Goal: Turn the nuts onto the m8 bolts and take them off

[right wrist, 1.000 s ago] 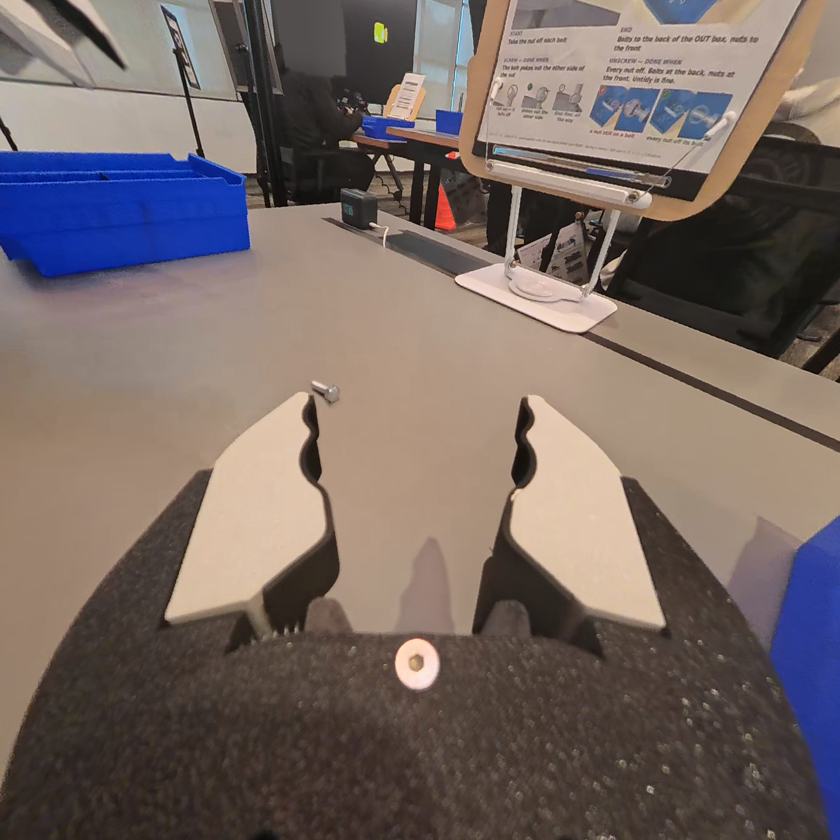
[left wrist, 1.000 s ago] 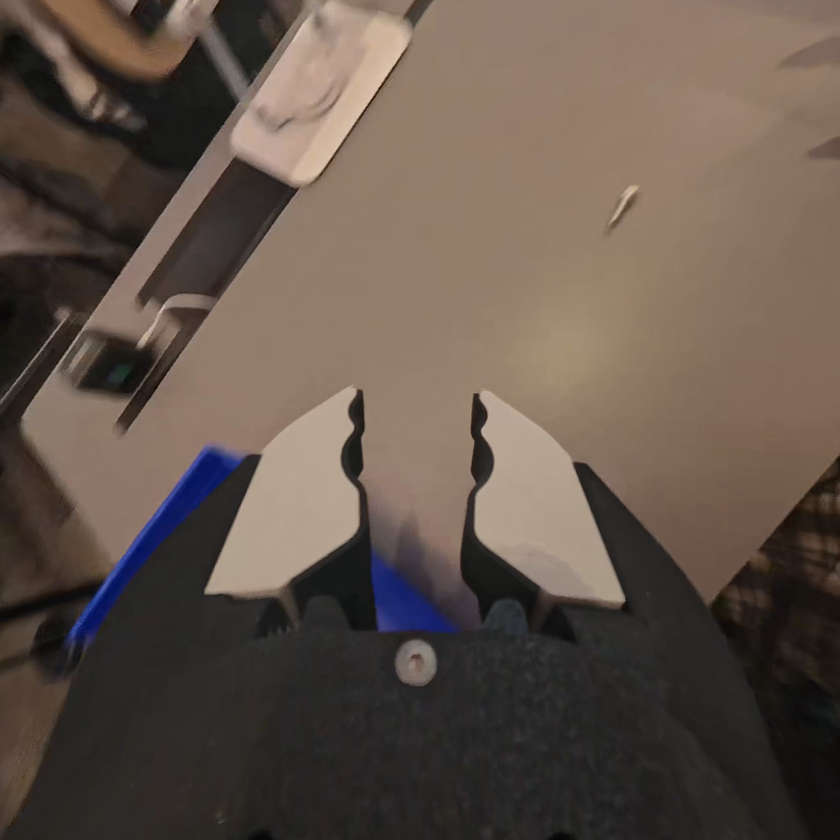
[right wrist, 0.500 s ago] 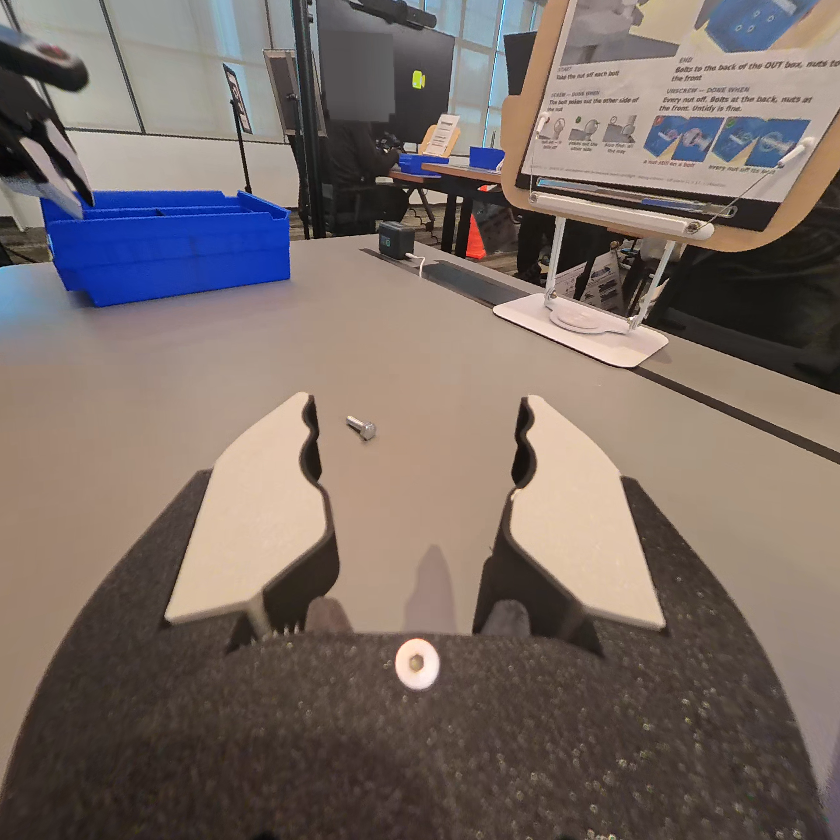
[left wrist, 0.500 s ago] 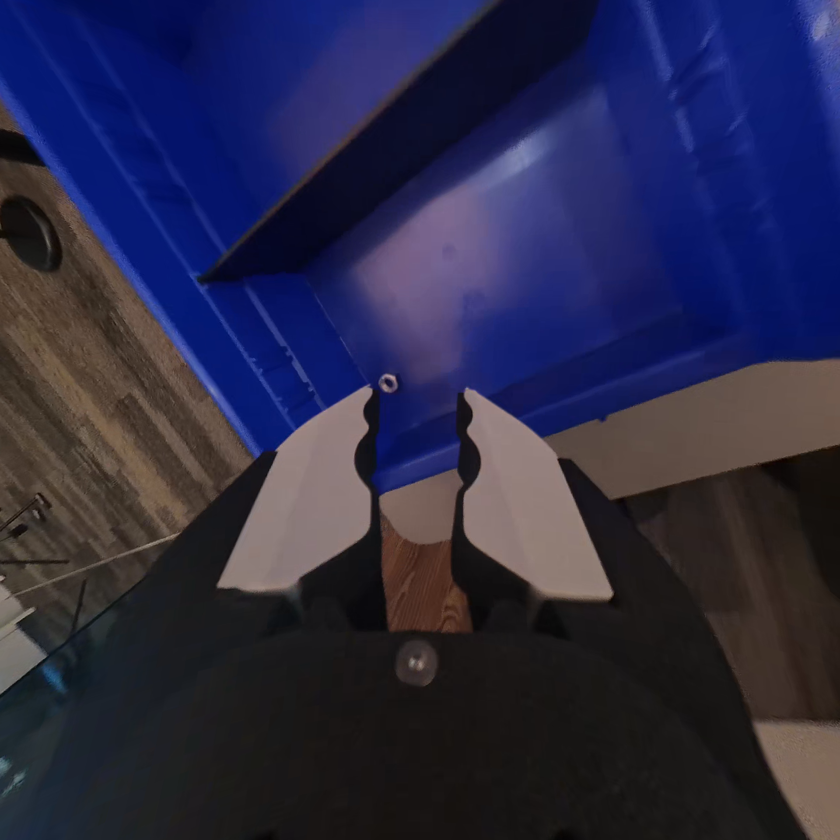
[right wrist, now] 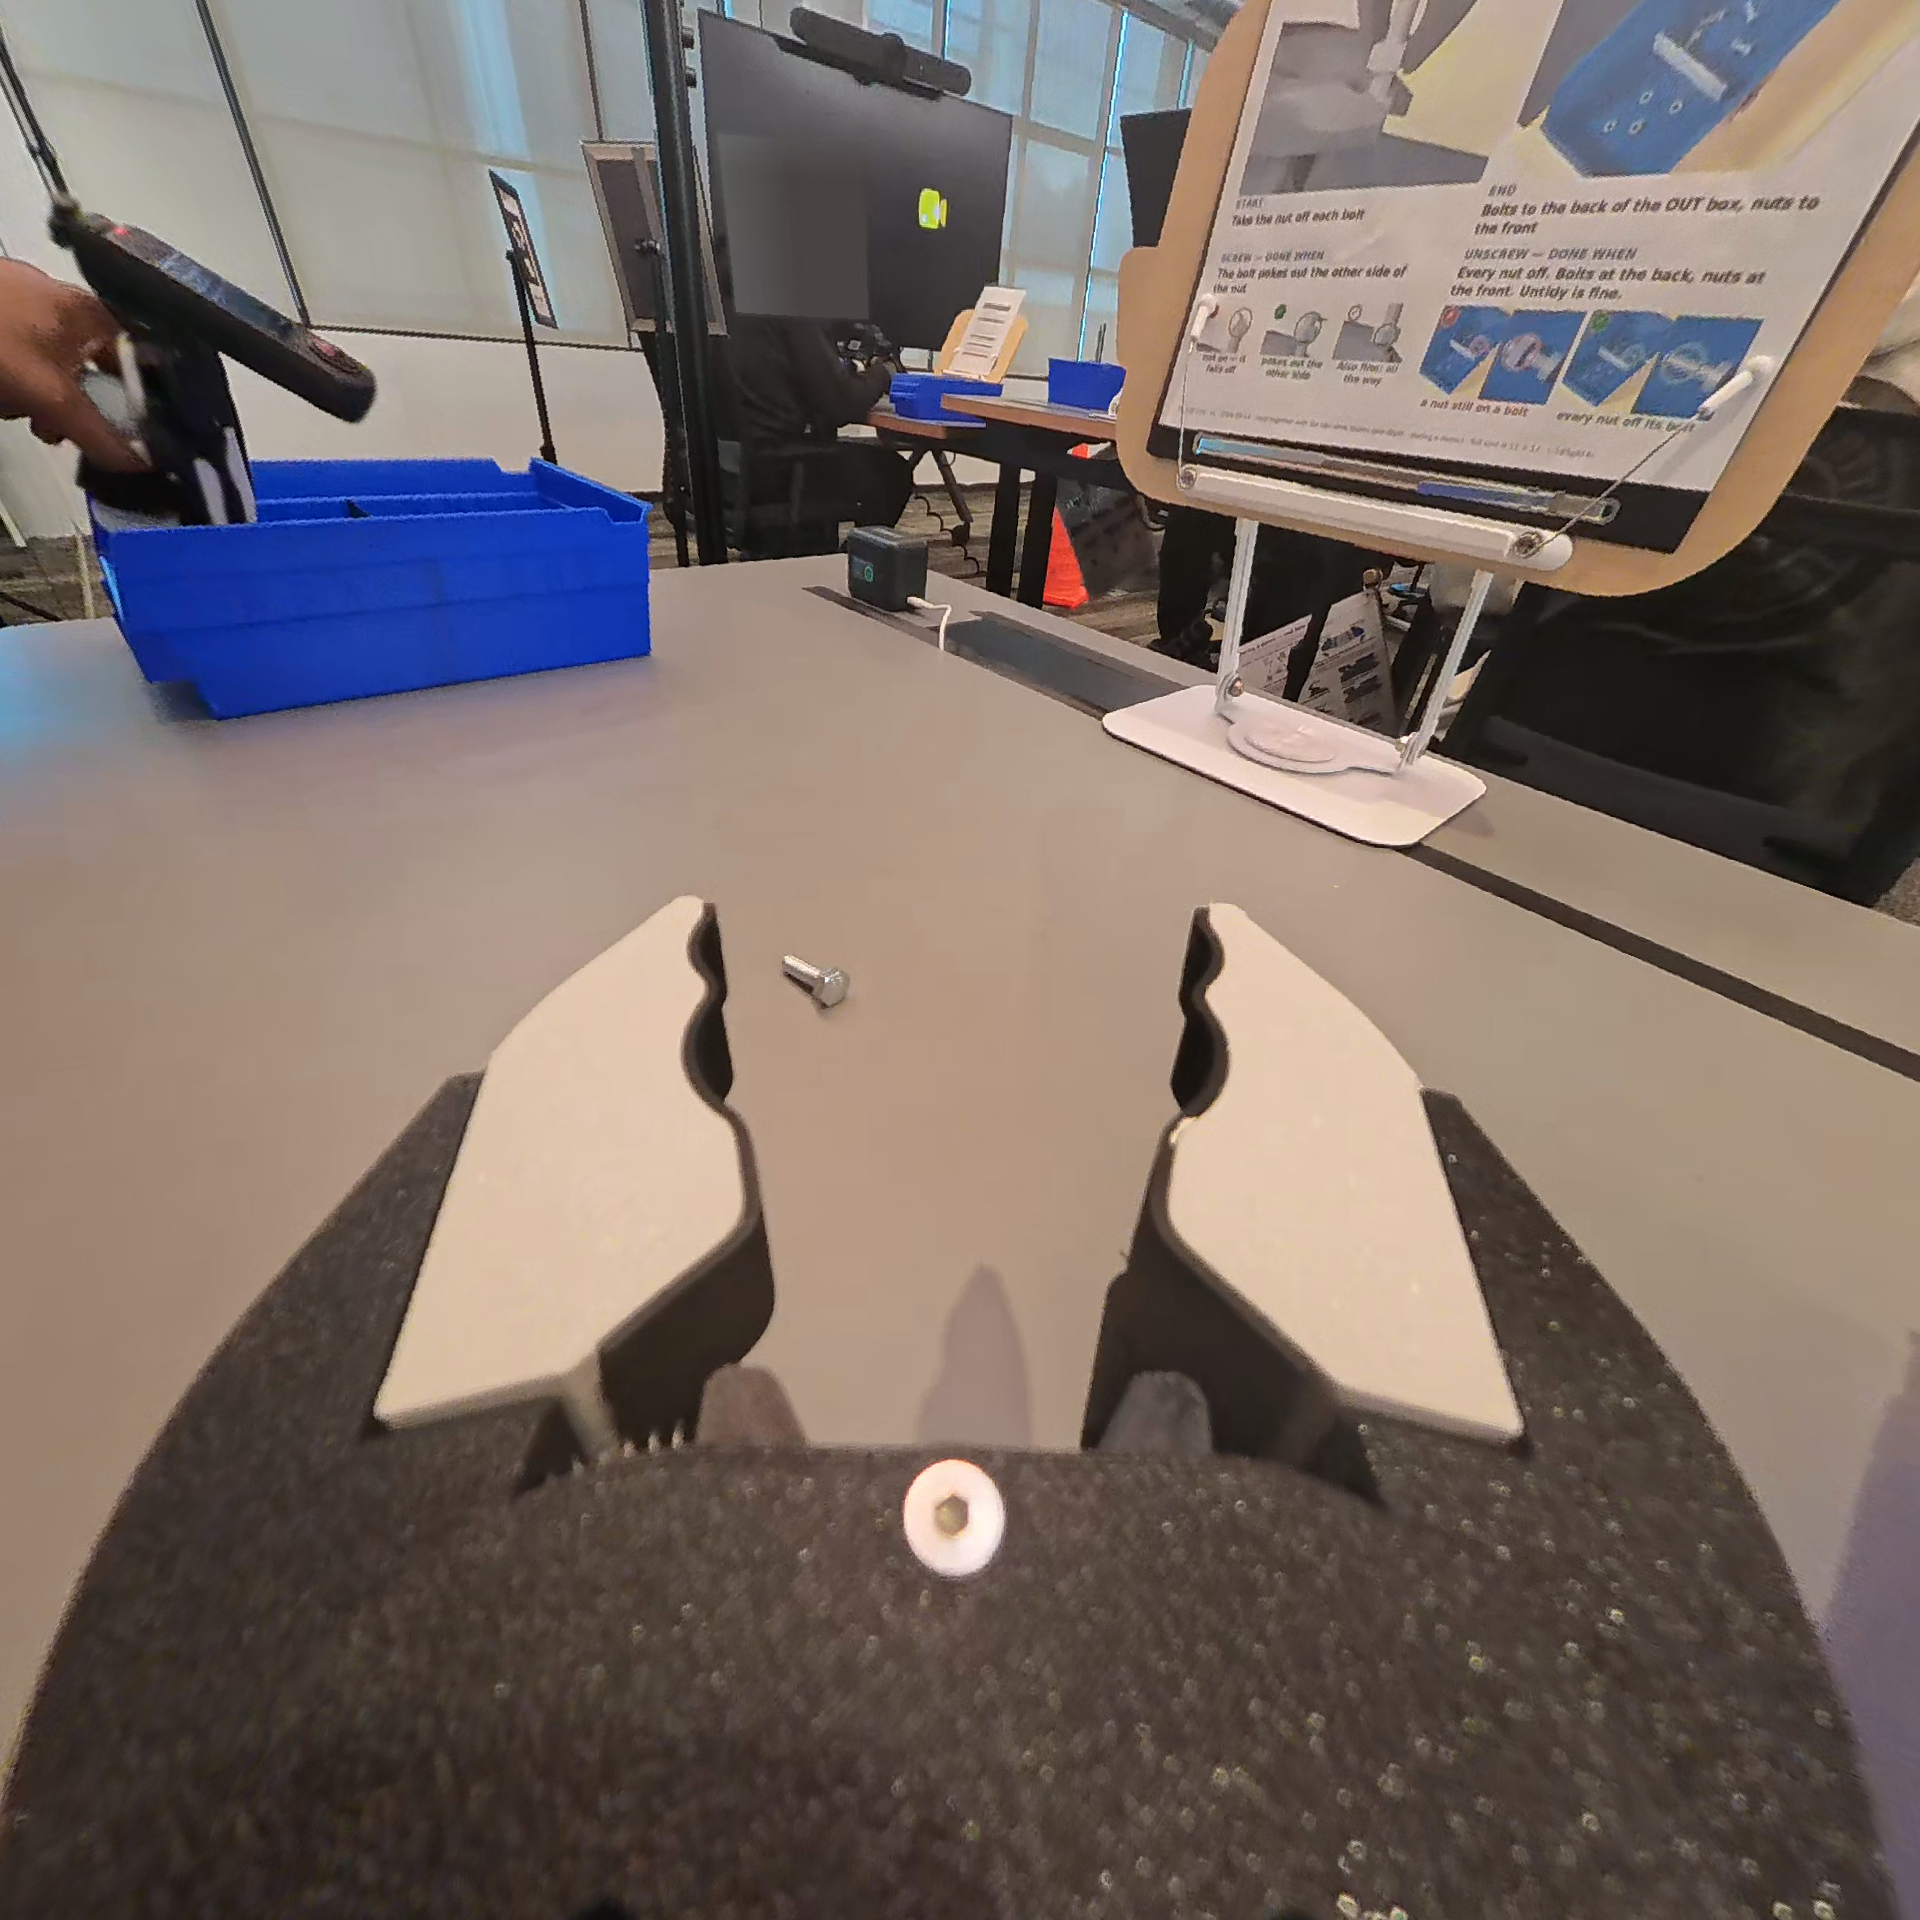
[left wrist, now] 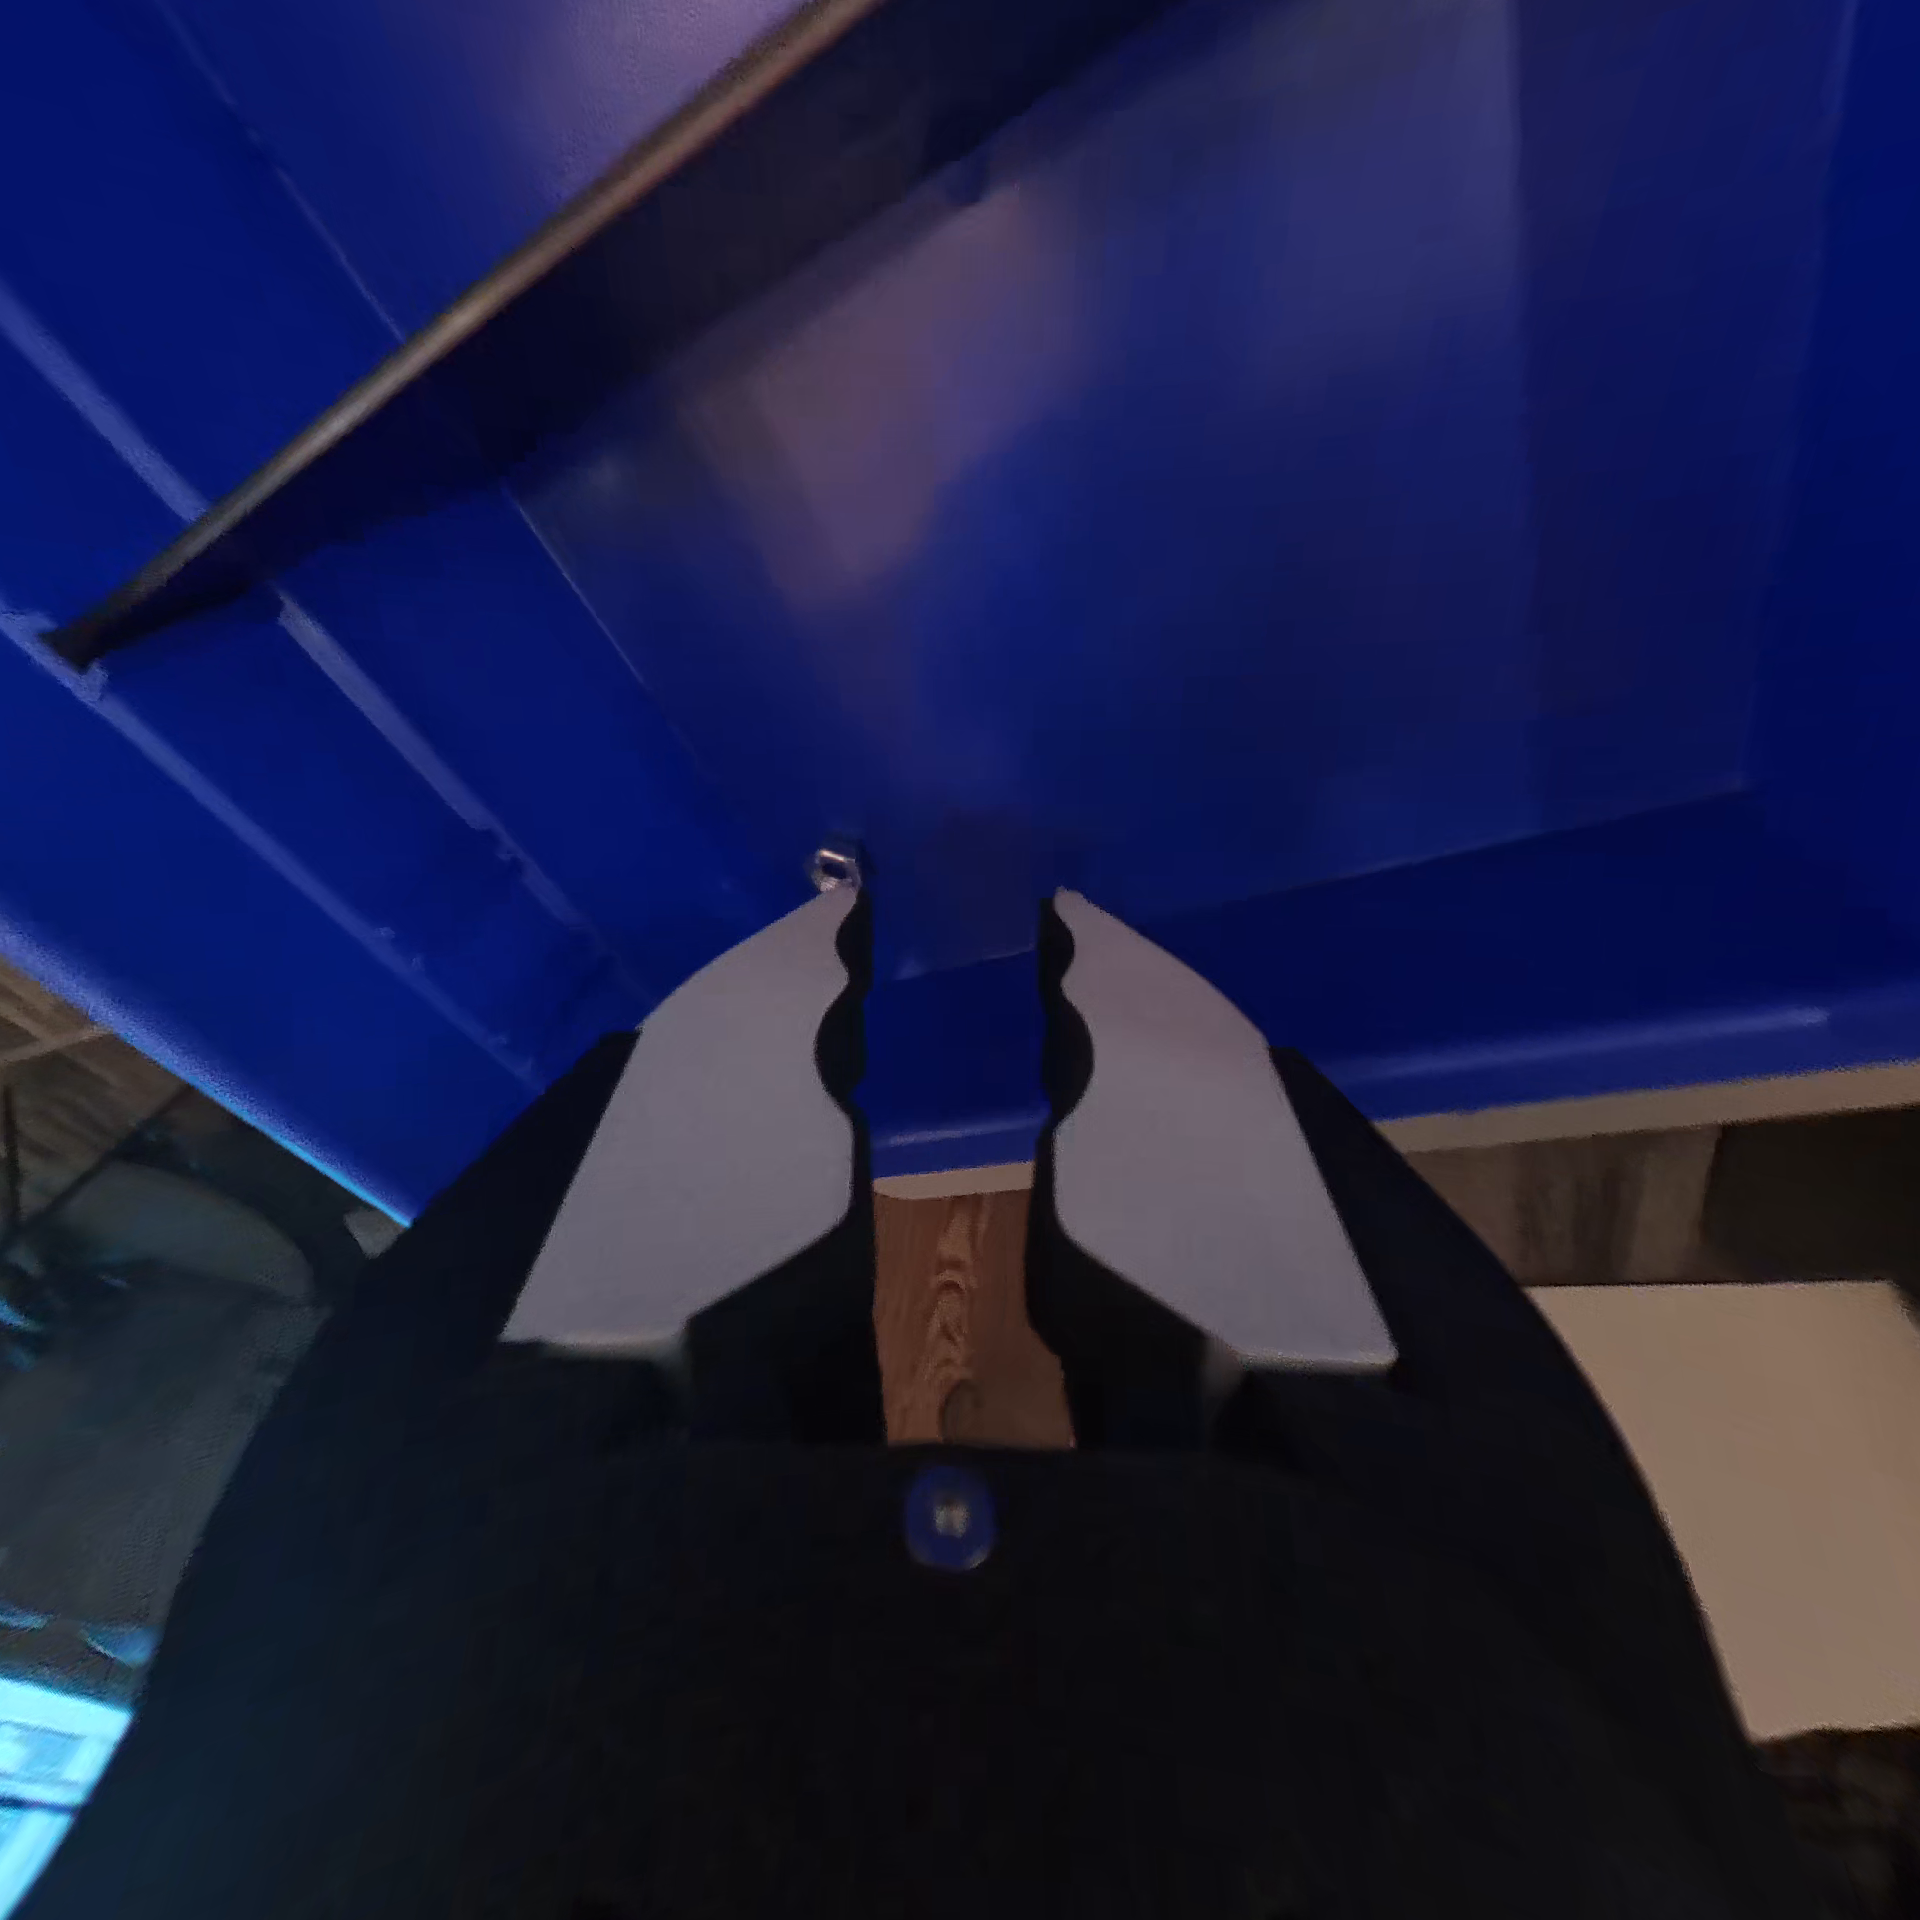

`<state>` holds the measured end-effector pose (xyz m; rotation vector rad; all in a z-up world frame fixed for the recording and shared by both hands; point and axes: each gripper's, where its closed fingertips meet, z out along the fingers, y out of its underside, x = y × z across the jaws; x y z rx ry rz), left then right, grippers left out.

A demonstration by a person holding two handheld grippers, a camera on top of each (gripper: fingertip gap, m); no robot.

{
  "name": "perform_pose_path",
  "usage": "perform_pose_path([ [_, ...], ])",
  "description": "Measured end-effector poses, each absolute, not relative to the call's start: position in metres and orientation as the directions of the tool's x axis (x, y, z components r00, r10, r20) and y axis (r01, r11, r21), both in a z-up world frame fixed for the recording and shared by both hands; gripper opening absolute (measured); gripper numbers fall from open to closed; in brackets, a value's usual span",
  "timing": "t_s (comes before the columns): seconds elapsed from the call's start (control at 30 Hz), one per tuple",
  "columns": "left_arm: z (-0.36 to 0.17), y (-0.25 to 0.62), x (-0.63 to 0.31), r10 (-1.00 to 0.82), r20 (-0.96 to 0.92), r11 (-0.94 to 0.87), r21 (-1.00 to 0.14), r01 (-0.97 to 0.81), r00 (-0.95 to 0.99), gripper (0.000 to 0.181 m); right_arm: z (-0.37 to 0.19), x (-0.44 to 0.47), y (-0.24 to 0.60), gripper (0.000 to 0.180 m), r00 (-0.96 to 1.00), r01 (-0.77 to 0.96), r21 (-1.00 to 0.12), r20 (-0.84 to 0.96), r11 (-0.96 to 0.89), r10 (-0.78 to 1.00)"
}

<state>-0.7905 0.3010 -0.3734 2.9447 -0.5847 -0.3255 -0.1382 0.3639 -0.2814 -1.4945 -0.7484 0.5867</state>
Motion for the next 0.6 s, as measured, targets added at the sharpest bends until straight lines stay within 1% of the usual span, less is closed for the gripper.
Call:
perform_pose_path([
  [0.1, -0.375, 0.301, -0.794, -0.305, -0.210, -0.947, 0.171, -0.272, 0.929, 0.029, -0.281, -0.137, 0.364, 0.084, 0.652, 0.103, -0.995, 0.079, 0.015, 0.754],
  [0.17, -0.377, 0.299, -0.794, -0.264, -0.190, -0.954, 0.197, -0.226, 0.946, 0.028, -0.280, -0.135, 0.363, 0.084, 0.652, 0.104, -0.994, 0.082, 0.018, 0.754],
  [0.23, -0.380, 0.297, -0.794, -0.281, -0.174, -0.943, 0.234, -0.238, 0.944, 0.028, -0.279, -0.132, 0.361, 0.084, 0.654, 0.105, -0.994, 0.088, 0.025, 0.752],
  [0.3, -0.380, 0.295, -0.797, -0.343, -0.178, -0.916, 0.281, -0.287, 0.922, 0.028, -0.277, -0.129, 0.360, 0.084, 0.657, 0.103, -0.994, 0.091, 0.031, 0.748],
  [0.37, -0.379, 0.297, -0.797, -0.436, -0.165, -0.874, 0.314, -0.372, 0.885, 0.027, -0.276, -0.127, 0.358, 0.084, 0.661, 0.101, -0.994, 0.092, 0.033, 0.745],
  [0.4, -0.379, 0.299, -0.794, -0.489, -0.135, -0.846, 0.316, -0.430, 0.862, 0.024, -0.275, -0.125, 0.357, 0.084, 0.663, 0.102, -0.994, 0.092, 0.033, 0.743],
  [0.5, -0.379, 0.300, -0.783, -0.675, -0.033, -0.708, 0.310, -0.635, 0.737, 0.023, -0.271, -0.123, 0.355, 0.084, 0.666, 0.112, -0.993, 0.102, 0.037, 0.739],
  [0.6, -0.375, 0.300, -0.781, -0.787, 0.017, -0.580, 0.325, -0.748, 0.617, 0.023, -0.264, -0.122, 0.351, 0.085, 0.671, 0.136, -0.989, 0.129, 0.049, 0.730],
])
